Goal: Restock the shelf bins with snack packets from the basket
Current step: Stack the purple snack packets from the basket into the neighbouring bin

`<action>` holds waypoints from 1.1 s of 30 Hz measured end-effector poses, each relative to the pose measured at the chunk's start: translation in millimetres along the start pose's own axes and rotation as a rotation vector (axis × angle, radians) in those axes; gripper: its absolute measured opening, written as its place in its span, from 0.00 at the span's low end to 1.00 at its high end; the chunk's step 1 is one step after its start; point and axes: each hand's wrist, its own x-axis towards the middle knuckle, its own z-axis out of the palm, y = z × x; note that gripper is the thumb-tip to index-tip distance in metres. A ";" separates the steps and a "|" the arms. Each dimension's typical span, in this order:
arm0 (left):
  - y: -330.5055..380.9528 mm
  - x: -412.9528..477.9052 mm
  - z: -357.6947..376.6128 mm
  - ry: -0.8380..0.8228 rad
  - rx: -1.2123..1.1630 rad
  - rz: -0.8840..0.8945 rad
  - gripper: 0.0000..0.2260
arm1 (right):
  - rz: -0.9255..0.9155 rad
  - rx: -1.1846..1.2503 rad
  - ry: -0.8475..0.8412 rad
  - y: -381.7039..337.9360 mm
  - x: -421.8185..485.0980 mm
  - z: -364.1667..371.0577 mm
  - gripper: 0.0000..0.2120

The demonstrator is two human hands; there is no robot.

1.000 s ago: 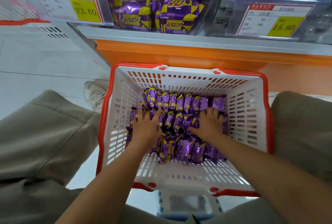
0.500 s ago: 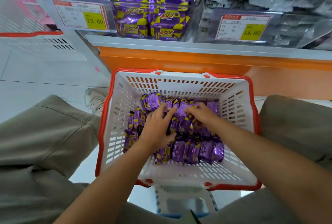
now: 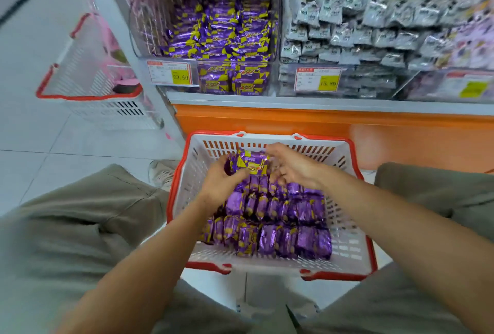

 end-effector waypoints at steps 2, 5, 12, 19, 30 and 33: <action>13.0 -4.0 -7.4 -0.041 -0.176 -0.051 0.09 | -0.080 -0.164 0.009 -3.8 -5.4 1.2 0.11; 26.5 -14.2 -11.8 -0.131 -0.350 -0.139 0.03 | -0.162 -0.186 0.010 -6.0 -13.1 6.5 0.23; 44.4 -36.9 -17.0 -0.181 -0.379 -0.100 0.06 | -0.310 -0.147 0.022 -9.4 -35.0 17.4 0.35; 75.5 -50.1 -25.5 -0.101 -0.491 -0.064 0.34 | -0.380 -0.208 0.087 -28.0 -56.7 24.6 0.36; 74.3 -57.2 -24.6 -0.133 -0.520 -0.180 0.14 | -0.422 -0.012 0.074 -21.8 -61.4 27.3 0.20; 67.9 -53.7 -27.1 -0.067 -0.566 -0.211 0.14 | -0.395 0.173 0.077 -19.8 -62.1 19.7 0.13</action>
